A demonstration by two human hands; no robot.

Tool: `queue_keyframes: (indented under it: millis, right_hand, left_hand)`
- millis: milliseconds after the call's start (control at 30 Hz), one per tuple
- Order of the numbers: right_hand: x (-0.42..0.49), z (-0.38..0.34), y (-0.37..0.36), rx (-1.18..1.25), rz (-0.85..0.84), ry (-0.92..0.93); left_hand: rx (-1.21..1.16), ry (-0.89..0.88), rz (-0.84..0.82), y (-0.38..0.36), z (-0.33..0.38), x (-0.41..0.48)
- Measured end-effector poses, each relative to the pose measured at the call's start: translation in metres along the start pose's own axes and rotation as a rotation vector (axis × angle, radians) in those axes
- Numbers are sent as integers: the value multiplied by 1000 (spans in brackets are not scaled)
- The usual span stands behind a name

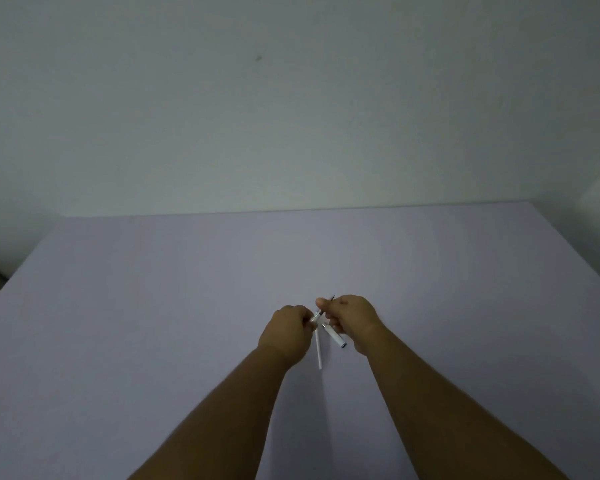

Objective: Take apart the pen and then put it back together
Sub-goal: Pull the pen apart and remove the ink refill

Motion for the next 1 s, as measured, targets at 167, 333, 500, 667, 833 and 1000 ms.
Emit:
queue_keyframes:
  millis: [167,333,500,667,833,1000]
  right_hand:
    - [-4,-4,-2,149,-64,54]
    - [-8,-3,6,79,29,14]
    - [-10,-9,2,177,-21,29]
    - [-12,-11,4,110,7,39]
    - [-13,-12,1,117,19,-14]
    - [-15,-16,2,134,20,54]
  left_hand:
    - [30,-6,7,1,6,-5]
    - [57,-6,15,3,10,-7]
    - [57,-6,28,6,11,-10]
    - [87,-7,25,7,12,-12]
    - [98,-3,26,9,10,-14]
    - [111,-3,36,10,11,-14]
Point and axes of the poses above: each hand's wrist, its own x-axis towards the middle knuckle, its own y-axis out of the back of the hand, z = x × y, the point moved 8 cm from there along x, towards the middle knuckle, and after that the axes turned 13 degrees about -z, right-handed, at the moved point
